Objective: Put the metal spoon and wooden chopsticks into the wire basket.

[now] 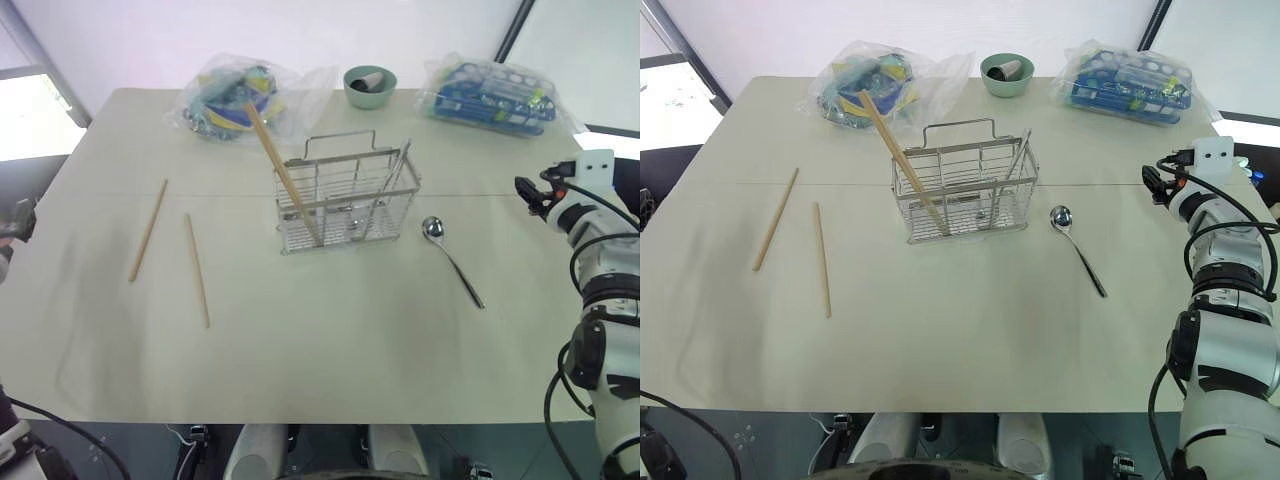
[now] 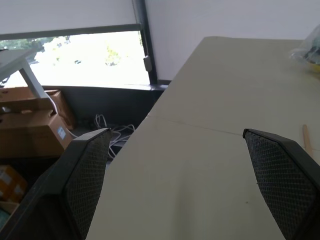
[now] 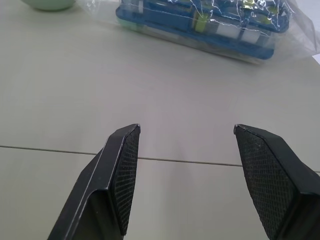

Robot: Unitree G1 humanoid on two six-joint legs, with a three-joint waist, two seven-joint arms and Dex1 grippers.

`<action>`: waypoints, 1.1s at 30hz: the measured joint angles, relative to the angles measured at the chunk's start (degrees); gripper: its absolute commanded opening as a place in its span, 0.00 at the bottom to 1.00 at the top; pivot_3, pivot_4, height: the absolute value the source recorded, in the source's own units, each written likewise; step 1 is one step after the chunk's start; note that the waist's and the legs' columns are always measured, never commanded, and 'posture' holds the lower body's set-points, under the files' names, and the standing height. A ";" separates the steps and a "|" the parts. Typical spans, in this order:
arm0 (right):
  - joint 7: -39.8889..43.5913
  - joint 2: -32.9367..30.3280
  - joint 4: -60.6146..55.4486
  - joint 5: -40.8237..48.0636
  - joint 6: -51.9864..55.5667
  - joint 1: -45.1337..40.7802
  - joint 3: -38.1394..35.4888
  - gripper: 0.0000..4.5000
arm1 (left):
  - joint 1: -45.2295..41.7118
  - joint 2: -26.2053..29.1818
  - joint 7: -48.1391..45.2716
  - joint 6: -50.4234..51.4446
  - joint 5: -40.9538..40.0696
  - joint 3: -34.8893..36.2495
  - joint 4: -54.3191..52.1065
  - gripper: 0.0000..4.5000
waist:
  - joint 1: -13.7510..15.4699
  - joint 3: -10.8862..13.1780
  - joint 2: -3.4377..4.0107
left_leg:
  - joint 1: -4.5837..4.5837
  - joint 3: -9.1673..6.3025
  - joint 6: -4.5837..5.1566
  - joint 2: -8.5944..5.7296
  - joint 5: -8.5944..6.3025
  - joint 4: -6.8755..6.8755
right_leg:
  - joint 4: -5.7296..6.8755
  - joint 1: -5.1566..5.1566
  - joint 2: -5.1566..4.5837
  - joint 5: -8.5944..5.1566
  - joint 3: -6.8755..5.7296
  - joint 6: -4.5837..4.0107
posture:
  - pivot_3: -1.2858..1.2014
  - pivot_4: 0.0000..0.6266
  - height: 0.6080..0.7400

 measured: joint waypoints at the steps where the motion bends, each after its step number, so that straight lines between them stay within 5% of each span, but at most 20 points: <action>1: -0.01 0.00 0.01 0.00 -0.01 0.00 0.00 0.68 | 0.01 0.00 0.03 0.00 0.02 0.00 0.00 0.98 | -0.01 0.00 0.00 | 0.00 0.00 0.00 0.00 0.00 0.00 | 0.00 0.00 0.00 0.00 0.00 0.00 | 0.52 0.24 0.68; 23: 2.34 -0.59 -0.26 -0.34 -0.44 -1.45 0.46 0.68 | -2.70 1.15 -0.88 -0.16 -0.10 -0.40 2.38 0.98 | -0.06 0.00 0.00 | 0.00 0.02 0.00 0.01 0.00 0.00 | 0.00 -0.01 0.02 0.01 0.00 0.00 | 0.52 0.24 0.68; 33: 15.39 -2.44 -15.61 1.10 6.92 -0.30 2.91 0.68 | -10.43 2.02 -5.37 0.55 -3.99 -5.12 1.13 0.98 | 0.15 0.00 0.00 | -0.02 0.02 0.00 0.00 0.00 0.01 | 0.00 -0.01 0.03 0.08 -0.01 0.12 | 0.52 0.24 0.68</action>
